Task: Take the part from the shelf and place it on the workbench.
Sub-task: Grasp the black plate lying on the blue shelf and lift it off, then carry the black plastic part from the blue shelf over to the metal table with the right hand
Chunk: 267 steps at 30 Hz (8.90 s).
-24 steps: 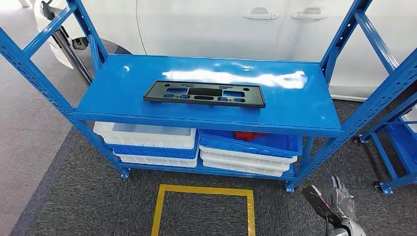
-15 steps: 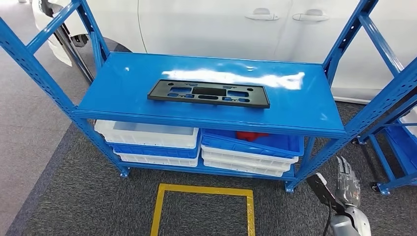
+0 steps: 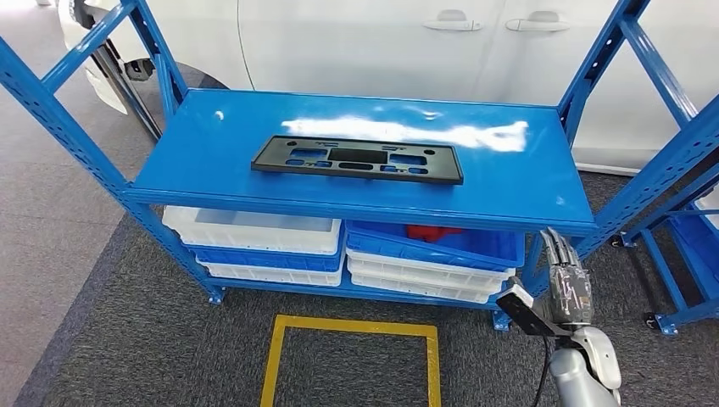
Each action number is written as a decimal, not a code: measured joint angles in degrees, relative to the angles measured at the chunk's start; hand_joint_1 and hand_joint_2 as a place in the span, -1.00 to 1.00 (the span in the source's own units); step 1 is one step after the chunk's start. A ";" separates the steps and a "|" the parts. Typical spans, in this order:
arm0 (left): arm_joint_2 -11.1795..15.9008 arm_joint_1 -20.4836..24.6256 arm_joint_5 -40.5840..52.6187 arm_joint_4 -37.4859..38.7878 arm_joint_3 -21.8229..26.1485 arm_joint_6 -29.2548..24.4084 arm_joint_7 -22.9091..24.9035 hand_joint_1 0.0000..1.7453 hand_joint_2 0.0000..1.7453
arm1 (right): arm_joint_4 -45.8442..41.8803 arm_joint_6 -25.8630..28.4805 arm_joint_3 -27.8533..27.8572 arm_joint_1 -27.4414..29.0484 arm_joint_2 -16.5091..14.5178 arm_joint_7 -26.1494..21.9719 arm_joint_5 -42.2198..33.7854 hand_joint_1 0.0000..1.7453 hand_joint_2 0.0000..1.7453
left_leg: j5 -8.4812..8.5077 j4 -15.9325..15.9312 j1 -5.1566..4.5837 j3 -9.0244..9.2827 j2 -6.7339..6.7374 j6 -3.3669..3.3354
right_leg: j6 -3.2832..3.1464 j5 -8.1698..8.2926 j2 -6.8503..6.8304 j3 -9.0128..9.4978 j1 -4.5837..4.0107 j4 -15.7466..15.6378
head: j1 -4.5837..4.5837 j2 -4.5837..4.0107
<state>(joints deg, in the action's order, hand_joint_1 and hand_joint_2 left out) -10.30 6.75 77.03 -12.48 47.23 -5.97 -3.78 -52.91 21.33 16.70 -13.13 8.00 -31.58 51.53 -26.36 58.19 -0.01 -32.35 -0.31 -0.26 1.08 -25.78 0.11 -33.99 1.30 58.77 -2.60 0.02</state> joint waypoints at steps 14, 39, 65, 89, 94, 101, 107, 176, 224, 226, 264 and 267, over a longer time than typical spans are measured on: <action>0.05 0.21 0.39 0.00 0.02 0.32 -0.73 -1.00 -1.00 | -20.94 -4.14 -16.22 5.06 -2.25 1.44 5.22 -1.00 -1.00 | -0.17 0.24 -0.25 -0.13 0.05 -0.45 | -0.98 0.07 0.04 0.39 -0.93 -0.30 | 0.02 0.00; -0.48 1.33 0.76 0.00 0.04 0.90 -3.06 -1.00 -1.00 | -12.18 -6.51 -45.60 -17.28 -0.20 6.79 6.89 -1.00 -1.00 | -4.82 14.74 0.66 -7.83 0.13 1.53 | -1.90 0.64 -0.23 0.15 -0.42 -0.74 | 0.02 0.00; -1.15 2.57 2.12 0.10 -1.10 1.07 -3.08 -1.00 -1.00 | -8.23 -8.64 -52.01 -25.28 -0.80 12.14 8.77 -1.00 -1.00 | -4.27 6.24 0.23 -1.12 0.08 0.71 | -1.96 0.00 -0.10 1.65 -0.62 -2.18 | -0.01 0.00; -1.31 2.61 2.47 0.60 -2.04 2.09 -3.27 -1.00 -1.00 | 1.39 -10.60 -56.16 -31.31 -3.64 11.97 8.97 -1.00 1.00 | 0.10 -0.88 -0.46 1.02 -0.83 -1.68 | -1.35 2.70 0.18 -3.16 -1.81 0.09 | 0.03 0.00; -1.35 3.65 3.34 0.72 -2.93 2.49 -3.59 -1.00 -1.00 | 10.77 -11.92 -59.55 -36.95 -8.55 13.91 10.80 -1.00 1.00 | -1.52 1.96 -0.49 0.37 -0.65 -0.05 | -2.33 3.15 0.38 -1.70 -1.49 -2.01 | 0.07 0.00; -1.33 4.24 3.30 0.72 -3.48 2.55 -3.48 -1.00 -1.00 | 22.59 -16.04 -64.05 -42.43 -14.79 16.34 12.48 -1.00 1.00 | -3.23 11.07 0.91 -6.51 -0.16 2.10 | -2.40 2.18 0.30 -0.82 -1.03 -1.62 | 0.06 0.00; -1.24 3.76 1.81 0.74 -3.43 1.77 -3.46 -1.00 -1.00 | 25.69 -22.80 -64.53 -46.37 -16.41 11.11 6.59 -1.00 1.00 | 2.06 0.19 0.80 -2.55 -0.06 0.41 | -0.61 1.33 0.35 -0.97 -1.11 -0.79 | 0.07 0.00; -1.34 1.84 -2.46 0.79 -1.89 0.90 -5.98 -1.00 -1.00 | -34.55 -9.44 -49.28 1.73 6.94 25.88 27.47 -1.00 1.00 | 0.68 -1.14 0.39 0.54 0.03 -1.70 | 1.30 -5.75 -0.09 -7.32 -0.46 14.67 | 0.08 0.00; -1.83 2.89 -2.66 0.79 -3.50 0.16 -5.74 -1.00 -1.00 | 20.23 1.71 -47.84 -28.12 -10.19 23.18 26.59 1.00 1.00 | -0.99 9.71 0.73 -6.31 0.01 1.45 | -1.76 0.80 -0.02 0.81 -0.77 -1.62 | 0.06 0.00; -1.75 2.88 -2.93 0.79 -3.50 0.10 -6.03 -1.00 -1.00 | 15.46 0.62 -47.29 -27.09 -9.30 20.60 22.80 1.00 1.00 | 1.65 2.58 0.66 -2.84 -0.02 1.03 | -1.28 0.43 0.06 0.70 -0.97 -1.19 | 0.06 0.00; -1.20 2.99 -5.06 0.81 -3.48 -4.04 -5.45 -1.00 1.00 | -52.83 -40.06 -50.73 8.80 -3.76 -3.99 -47.79 0.92 1.00 | 1.16 -0.76 0.58 -0.48 -0.05 -1.36 | 0.57 -3.36 -0.10 -1.26 -0.91 3.86 | 0.07 0.00; -1.22 2.98 -4.51 0.81 -3.50 -4.84 -4.98 -1.00 1.00 | -49.20 -39.47 -54.63 9.85 -4.55 -4.19 -47.23 0.92 1.00 | 1.20 -0.72 0.48 -0.68 -0.01 -1.53 | 0.92 -7.90 -0.10 -6.23 -0.75 14.53 | 0.07 0.00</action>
<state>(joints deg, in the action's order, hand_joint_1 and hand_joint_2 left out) -11.52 9.73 72.52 -11.67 43.74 -10.81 -8.76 -102.12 -18.15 -37.93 -3.28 3.45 -35.77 4.30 -25.17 57.47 0.47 -33.03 -0.31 -1.79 2.00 -33.68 0.01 -40.22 0.55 73.30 -2.52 0.02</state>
